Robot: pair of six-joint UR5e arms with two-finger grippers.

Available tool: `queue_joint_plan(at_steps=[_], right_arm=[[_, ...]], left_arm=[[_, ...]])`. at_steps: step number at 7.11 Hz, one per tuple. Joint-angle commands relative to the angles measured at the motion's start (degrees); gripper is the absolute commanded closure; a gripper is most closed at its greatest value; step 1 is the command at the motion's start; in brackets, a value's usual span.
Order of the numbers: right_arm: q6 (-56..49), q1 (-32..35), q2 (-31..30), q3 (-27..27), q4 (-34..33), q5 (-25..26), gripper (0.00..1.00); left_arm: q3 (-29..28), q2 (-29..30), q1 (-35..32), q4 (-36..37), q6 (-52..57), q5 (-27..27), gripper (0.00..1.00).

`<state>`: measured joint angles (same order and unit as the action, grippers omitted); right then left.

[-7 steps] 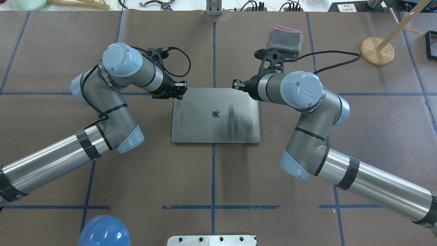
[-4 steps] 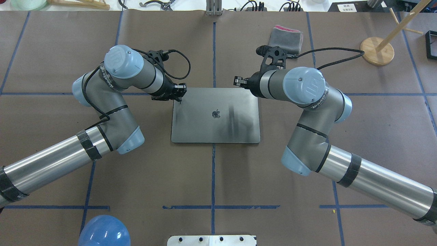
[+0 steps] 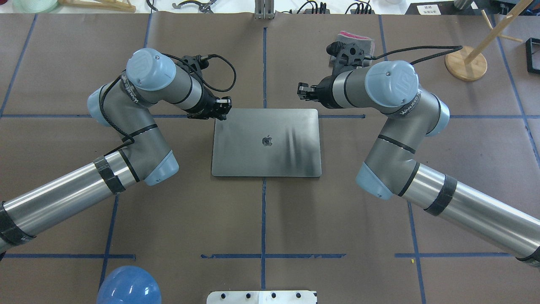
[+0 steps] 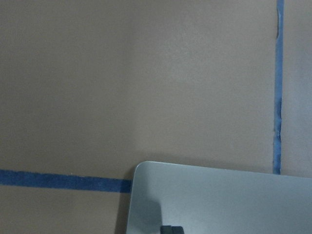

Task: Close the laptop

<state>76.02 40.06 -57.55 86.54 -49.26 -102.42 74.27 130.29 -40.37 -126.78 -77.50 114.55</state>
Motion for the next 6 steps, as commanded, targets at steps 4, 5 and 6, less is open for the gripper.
queue_joint_plan(at_steps=[4, 5, 6], right_arm=[[-18.4, 12.7, -6.9, 17.9, -32.3, -15.0, 0.00], [-27.3, 14.1, -8.4, 21.5, -42.2, -14.7, 0.00], [-36.6, 17.2, -12.7, 23.6, -43.8, -15.3, 0.00]], left_arm=[[6.4, -6.6, -15.4, 7.8, 7.2, 15.6, 0.01], [10.8, -7.9, -17.5, 14.6, 12.8, 16.0, 0.01], [17.8, -12.8, -19.2, 22.0, 20.7, 15.6, 0.01]])
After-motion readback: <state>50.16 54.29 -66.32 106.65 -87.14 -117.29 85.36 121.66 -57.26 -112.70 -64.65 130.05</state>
